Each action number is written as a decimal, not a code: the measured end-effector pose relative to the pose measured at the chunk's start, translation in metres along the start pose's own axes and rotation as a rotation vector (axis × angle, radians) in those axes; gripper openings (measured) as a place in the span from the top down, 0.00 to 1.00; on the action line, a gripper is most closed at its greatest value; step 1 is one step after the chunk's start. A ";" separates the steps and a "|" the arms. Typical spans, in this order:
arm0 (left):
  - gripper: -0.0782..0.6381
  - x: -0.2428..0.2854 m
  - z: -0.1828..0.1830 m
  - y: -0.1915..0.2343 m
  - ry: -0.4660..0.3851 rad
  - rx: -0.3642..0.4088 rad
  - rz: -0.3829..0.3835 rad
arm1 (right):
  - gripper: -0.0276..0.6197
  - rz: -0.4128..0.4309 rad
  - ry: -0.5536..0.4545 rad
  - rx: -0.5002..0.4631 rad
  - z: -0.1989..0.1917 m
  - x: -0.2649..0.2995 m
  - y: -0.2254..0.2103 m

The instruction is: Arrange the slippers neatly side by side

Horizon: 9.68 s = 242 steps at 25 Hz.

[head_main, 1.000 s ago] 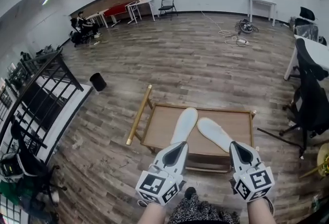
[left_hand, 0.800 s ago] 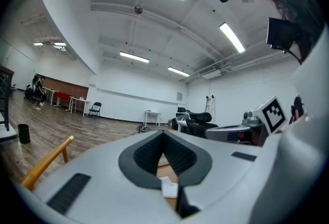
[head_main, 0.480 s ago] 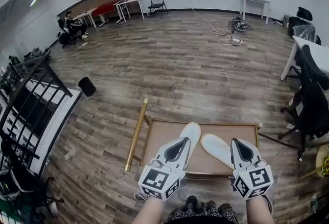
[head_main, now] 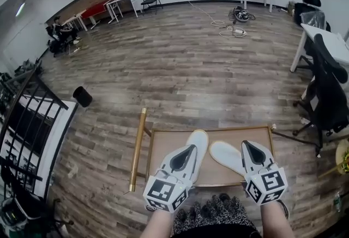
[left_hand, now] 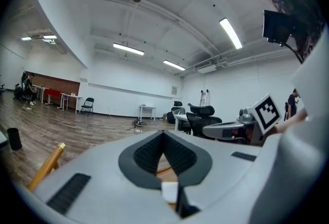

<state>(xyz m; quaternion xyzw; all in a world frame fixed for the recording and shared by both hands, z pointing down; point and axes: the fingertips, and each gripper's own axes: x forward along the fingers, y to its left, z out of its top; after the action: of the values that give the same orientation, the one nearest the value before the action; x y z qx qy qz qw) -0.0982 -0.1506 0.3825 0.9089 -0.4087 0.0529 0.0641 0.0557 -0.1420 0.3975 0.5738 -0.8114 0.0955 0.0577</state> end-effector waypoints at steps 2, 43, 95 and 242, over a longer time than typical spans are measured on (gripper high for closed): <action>0.90 0.006 -0.002 0.002 0.006 -0.001 0.001 | 0.95 0.003 0.008 0.000 -0.004 0.005 -0.005; 0.90 0.044 -0.044 0.017 0.149 -0.006 0.074 | 0.90 0.265 0.829 -0.180 -0.261 0.075 -0.041; 0.90 0.008 -0.033 0.033 0.084 -0.035 0.112 | 0.75 -0.359 0.592 0.246 -0.178 -0.003 -0.133; 0.90 0.058 -0.015 -0.017 0.067 -0.019 -0.012 | 0.95 -0.021 0.000 0.039 0.007 -0.003 -0.093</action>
<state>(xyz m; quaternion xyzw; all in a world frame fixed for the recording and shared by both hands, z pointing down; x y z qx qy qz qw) -0.0483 -0.1796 0.4046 0.9083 -0.4016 0.0789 0.0867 0.1444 -0.1711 0.3983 0.5831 -0.8034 0.1107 0.0472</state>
